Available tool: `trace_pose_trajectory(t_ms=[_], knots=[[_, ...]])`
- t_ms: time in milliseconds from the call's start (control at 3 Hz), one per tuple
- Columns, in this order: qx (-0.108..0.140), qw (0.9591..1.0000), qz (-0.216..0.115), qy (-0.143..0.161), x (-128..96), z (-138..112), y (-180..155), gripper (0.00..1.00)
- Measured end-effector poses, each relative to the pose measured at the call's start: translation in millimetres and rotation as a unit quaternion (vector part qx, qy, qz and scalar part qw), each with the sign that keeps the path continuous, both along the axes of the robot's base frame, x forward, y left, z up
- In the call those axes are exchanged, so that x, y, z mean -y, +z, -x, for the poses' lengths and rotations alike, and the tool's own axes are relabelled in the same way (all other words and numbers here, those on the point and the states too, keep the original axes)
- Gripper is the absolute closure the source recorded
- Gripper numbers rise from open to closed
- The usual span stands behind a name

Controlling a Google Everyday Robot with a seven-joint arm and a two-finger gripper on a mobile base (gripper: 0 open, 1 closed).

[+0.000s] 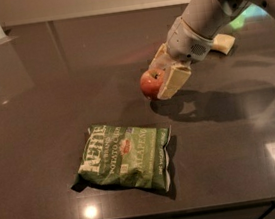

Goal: Move apple near green jalapeno chip bag

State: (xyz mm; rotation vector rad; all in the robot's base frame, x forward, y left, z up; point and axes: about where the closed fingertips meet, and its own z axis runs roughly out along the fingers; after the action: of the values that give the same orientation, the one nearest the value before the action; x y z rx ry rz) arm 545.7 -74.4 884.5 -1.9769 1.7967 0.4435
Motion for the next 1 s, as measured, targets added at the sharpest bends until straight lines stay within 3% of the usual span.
trace_pose_trajectory(t_ms=[667,1000], knots=[[-0.005,0.9978,-0.01,0.066,-6.6,30.5,-9.1,1.0],[-0.008,0.9965,-0.005,0.083,-7.9,37.6,-16.1,0.84]])
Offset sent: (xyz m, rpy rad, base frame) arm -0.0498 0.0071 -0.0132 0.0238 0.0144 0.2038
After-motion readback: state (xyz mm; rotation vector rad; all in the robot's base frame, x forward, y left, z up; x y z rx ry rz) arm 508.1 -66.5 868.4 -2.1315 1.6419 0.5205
